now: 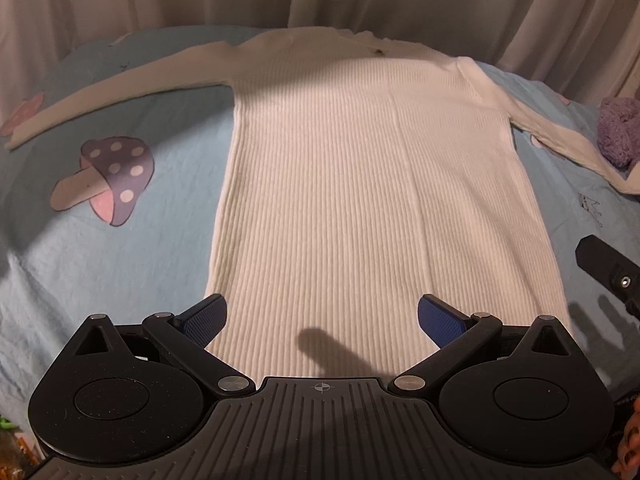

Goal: Fold small clothes
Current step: 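Grasp the sweater sleeve cuff near the teddy bear with the right gripper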

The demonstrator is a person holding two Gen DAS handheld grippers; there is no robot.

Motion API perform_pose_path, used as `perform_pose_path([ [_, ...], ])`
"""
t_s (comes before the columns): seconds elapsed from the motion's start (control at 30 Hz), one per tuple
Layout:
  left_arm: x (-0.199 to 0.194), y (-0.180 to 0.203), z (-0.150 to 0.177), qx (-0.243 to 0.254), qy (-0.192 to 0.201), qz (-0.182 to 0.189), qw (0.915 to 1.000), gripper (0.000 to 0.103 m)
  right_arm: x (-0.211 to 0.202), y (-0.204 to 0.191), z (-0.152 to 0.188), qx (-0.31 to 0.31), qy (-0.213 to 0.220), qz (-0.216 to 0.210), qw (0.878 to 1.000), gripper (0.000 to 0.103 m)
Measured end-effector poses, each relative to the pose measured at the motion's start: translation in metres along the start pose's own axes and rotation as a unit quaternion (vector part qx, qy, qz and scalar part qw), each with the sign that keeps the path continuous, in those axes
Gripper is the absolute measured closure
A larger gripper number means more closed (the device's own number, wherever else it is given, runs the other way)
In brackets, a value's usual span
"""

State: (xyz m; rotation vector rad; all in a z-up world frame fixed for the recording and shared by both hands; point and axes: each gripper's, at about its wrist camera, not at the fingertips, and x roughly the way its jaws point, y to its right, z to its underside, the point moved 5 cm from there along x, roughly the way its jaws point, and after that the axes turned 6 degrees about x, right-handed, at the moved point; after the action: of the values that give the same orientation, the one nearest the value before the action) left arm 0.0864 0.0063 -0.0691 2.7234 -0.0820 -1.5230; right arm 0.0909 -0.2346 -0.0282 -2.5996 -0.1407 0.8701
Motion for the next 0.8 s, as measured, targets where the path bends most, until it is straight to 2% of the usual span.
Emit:
perform_pose_path([
  [0.1,0.013,-0.002,-0.019,-0.018,0.017,0.008,0.9997,0.0,0.012,0.041,-0.04,0.035,0.036,0.031,0.998,0.004],
  [0.17,0.024,-0.004,-0.031,-0.027,0.02,0.012,0.9994,0.0,0.019,0.076,-0.066,0.061,0.077,0.062,0.993,0.004],
  [0.23,0.035,-0.006,-0.042,-0.034,0.021,0.015,0.9991,0.0,0.03,0.123,-0.093,0.097,0.111,0.103,0.984,0.004],
  [0.33,0.05,-0.009,-0.058,-0.049,0.027,0.006,0.9984,0.0,0.057,0.209,-0.125,0.182,0.112,0.178,0.961,0.008],
  [0.37,0.056,-0.01,-0.063,-0.053,0.028,0.007,0.9982,0.0,0.064,0.236,-0.131,0.21,0.113,0.196,0.951,0.02],
  [0.4,0.061,-0.01,-0.066,-0.057,0.027,0.01,0.9979,0.0,0.073,0.262,-0.136,0.234,0.112,0.209,0.943,0.036],
  [0.47,0.071,-0.012,-0.073,-0.067,0.026,0.015,0.9973,0.0,0.087,0.304,-0.143,0.281,0.115,0.233,0.924,0.054],
  [0.53,0.081,-0.011,-0.079,-0.066,0.022,0.013,0.9975,0.0,0.099,0.333,-0.148,0.303,0.128,0.255,0.909,0.054],
  [0.57,0.085,-0.01,-0.082,-0.066,0.017,0.008,0.9977,0.0,0.103,0.34,-0.15,0.305,0.134,0.264,0.905,0.059],
  [0.63,0.093,-0.009,-0.087,-0.067,0.002,-0.003,0.9978,0.0,0.113,0.352,-0.155,0.292,0.142,0.277,0.904,0.069],
  [0.7,0.098,-0.009,-0.091,-0.066,-0.008,-0.01,0.9977,0.0,0.12,0.354,-0.16,0.288,0.141,0.264,0.91,0.097],
  [0.73,0.099,-0.009,-0.094,-0.067,-0.005,-0.011,0.9977,0.0,0.122,0.349,-0.164,0.288,0.143,0.252,0.913,0.097],
  [0.8,0.099,-0.01,-0.101,-0.071,0.007,-0.007,0.9974,0.0,0.127,0.314,-0.176,0.245,0.154,0.214,0.933,0.098],
])
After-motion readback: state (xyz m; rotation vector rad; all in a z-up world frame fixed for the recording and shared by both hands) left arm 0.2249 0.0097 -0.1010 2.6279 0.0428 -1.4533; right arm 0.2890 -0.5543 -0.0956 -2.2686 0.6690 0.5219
